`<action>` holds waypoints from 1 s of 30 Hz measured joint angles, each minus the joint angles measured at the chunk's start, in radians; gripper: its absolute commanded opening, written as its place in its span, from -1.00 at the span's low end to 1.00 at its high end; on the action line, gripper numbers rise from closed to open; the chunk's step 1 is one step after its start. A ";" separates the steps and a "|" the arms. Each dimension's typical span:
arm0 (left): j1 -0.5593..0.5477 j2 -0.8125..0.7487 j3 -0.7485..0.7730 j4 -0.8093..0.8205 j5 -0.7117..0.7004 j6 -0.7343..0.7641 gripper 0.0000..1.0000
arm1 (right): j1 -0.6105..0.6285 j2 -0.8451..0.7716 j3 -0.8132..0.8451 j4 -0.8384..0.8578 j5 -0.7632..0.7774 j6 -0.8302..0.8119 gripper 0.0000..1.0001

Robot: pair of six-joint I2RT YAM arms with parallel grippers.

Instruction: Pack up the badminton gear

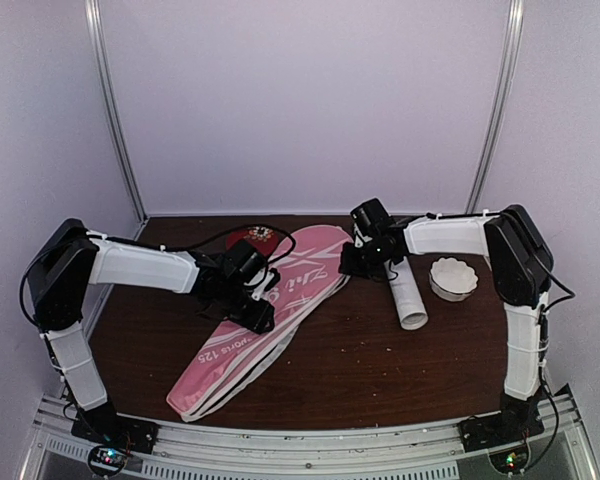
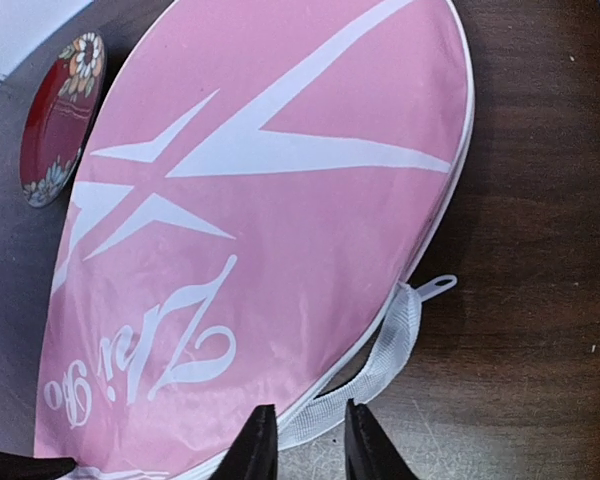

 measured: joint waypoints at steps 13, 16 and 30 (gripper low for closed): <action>0.000 0.000 -0.001 0.005 0.006 -0.001 -0.05 | 0.016 0.011 0.012 -0.103 0.085 0.307 -0.48; 0.002 0.000 -0.005 0.019 0.019 -0.001 -0.05 | 0.021 0.030 0.020 -0.126 0.101 0.327 -0.49; 0.012 -0.051 -0.196 0.206 0.066 0.005 -0.46 | 0.032 -0.031 -0.141 -0.028 0.092 0.298 -0.51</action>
